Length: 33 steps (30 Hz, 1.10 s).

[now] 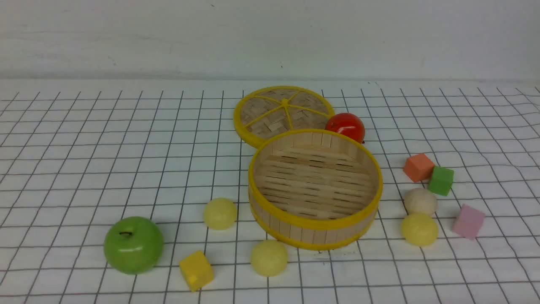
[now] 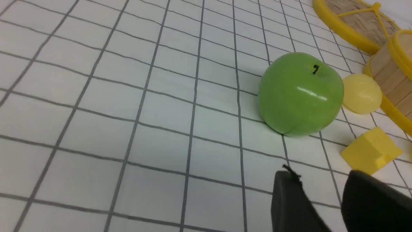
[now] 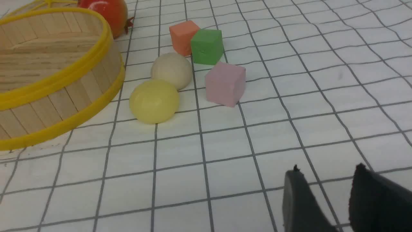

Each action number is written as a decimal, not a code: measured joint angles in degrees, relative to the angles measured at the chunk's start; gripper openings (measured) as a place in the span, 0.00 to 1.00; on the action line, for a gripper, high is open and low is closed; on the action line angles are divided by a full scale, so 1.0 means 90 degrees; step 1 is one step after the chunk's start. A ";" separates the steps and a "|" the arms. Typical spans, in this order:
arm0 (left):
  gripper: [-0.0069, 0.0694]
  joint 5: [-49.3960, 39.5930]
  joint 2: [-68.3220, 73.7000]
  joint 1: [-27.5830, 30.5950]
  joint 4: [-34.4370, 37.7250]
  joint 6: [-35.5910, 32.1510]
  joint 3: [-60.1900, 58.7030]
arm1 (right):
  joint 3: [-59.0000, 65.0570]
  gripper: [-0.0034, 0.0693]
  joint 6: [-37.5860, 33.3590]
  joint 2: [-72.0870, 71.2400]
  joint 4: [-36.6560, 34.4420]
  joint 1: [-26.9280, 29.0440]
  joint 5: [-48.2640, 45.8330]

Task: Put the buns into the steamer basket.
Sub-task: Use the left arm to grab a steamed stuffed bun

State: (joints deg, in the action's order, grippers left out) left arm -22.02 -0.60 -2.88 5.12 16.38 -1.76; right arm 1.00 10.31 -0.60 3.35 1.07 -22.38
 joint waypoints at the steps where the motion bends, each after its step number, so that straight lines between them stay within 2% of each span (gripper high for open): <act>1: 0.40 0.0000 0.0000 0.0000 0.0000 0.0000 0.0000 | 0.0000 0.38 0.0000 0.0000 0.0000 0.0000 0.0000; 26: 0.40 0.0028 0.0000 0.0000 0.0019 0.0010 0.0000 | 0.0000 0.38 0.0000 0.0000 0.0000 0.0000 0.0000; 28: 0.40 0.0172 0.0000 0.0000 0.0282 0.0148 0.0000 | 0.0000 0.38 0.0000 0.0000 0.0000 0.0000 0.0000; 32: 0.40 0.0789 0.0000 0.0007 0.2033 0.1061 0.0000 | 0.0000 0.38 0.0000 0.0000 0.0000 0.0000 0.0000; 33: 0.40 0.0824 0.0000 0.0007 0.2130 0.1105 0.0000 | 0.0000 0.38 0.0000 0.0000 0.0000 0.0000 0.0000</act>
State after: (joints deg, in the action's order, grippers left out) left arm -14.61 -0.60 -2.82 24.29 26.33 -1.76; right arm 1.00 10.31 -0.60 3.35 1.07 -22.38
